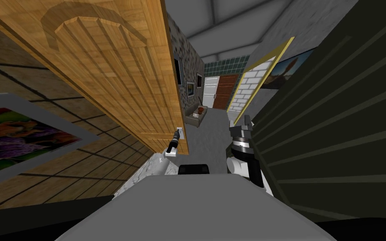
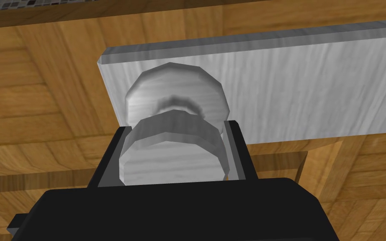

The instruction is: Push the door open

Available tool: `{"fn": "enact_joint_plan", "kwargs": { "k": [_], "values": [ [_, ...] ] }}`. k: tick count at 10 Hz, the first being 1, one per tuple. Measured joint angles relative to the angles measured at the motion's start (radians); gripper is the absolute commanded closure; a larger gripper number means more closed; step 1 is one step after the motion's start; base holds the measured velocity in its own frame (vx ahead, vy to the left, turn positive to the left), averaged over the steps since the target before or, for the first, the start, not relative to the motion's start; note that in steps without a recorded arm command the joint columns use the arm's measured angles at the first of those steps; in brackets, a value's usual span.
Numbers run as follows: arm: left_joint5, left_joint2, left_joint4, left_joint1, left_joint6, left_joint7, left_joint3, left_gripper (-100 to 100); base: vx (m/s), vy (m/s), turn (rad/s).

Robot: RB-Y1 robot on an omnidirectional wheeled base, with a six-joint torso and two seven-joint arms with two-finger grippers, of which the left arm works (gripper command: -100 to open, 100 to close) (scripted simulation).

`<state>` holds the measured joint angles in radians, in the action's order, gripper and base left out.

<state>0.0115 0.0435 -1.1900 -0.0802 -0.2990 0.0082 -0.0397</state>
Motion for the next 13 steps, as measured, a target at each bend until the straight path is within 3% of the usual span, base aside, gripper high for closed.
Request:
{"fn": "enact_joint_plan", "kwargs": {
  "k": [6,10,12,13],
  "values": [
    [0.007,-0.022,0.010,-0.016,0.003,-0.014,0.071,100,0.137,-0.099,0.058],
    [0.010,-0.013,0.006,-0.007,0.013,-0.019,0.091,100,0.163,-0.074,0.048],
    [0.015,0.003,0.017,-0.010,0.006,-0.018,0.106,100,0.209,-0.048,0.048],
    [0.015,0.005,0.001,-0.005,0.016,-0.020,0.113,100,0.218,-0.062,0.055]
  ]
}}
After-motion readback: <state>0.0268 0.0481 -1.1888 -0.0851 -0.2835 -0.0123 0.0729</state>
